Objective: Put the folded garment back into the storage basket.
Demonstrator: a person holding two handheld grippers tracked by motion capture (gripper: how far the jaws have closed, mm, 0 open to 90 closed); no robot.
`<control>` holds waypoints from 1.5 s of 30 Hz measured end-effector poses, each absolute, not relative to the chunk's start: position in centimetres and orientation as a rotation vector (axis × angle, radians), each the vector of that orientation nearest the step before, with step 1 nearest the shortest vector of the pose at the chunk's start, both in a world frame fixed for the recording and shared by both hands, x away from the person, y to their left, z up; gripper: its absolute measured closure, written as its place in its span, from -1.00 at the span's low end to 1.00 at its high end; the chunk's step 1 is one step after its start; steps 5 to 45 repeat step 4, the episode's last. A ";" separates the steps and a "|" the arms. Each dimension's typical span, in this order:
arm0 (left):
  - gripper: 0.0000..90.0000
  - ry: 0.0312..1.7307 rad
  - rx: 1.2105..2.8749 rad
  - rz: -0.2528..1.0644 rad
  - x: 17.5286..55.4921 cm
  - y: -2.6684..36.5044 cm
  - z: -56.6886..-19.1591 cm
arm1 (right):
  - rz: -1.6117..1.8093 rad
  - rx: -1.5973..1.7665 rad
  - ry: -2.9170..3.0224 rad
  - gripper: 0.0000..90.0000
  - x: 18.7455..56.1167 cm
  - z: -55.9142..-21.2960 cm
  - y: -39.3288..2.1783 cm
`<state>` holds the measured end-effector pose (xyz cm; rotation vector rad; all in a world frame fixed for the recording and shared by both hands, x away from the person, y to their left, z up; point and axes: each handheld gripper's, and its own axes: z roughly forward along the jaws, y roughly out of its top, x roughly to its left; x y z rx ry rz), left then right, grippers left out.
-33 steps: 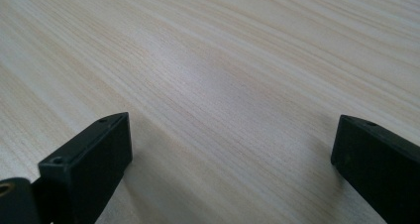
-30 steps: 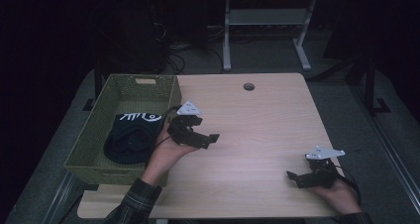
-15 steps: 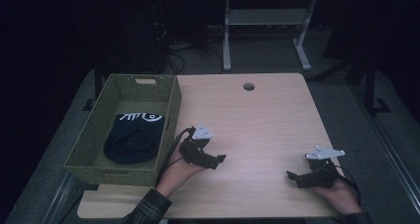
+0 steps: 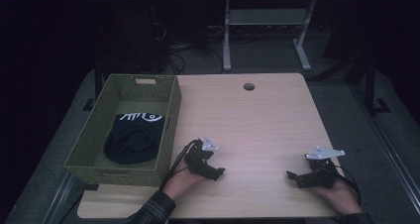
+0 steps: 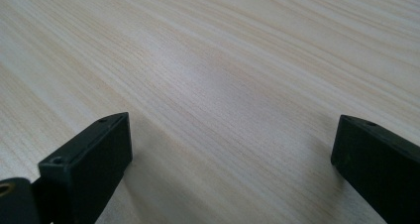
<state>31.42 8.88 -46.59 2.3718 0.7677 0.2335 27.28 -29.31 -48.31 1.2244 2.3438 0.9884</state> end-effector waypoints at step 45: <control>-0.73 0.739 2.347 0.267 31.3 9.1 -47.0 | 0.988 1.224 2.344 -0.96 27.3 -48.3 -29.3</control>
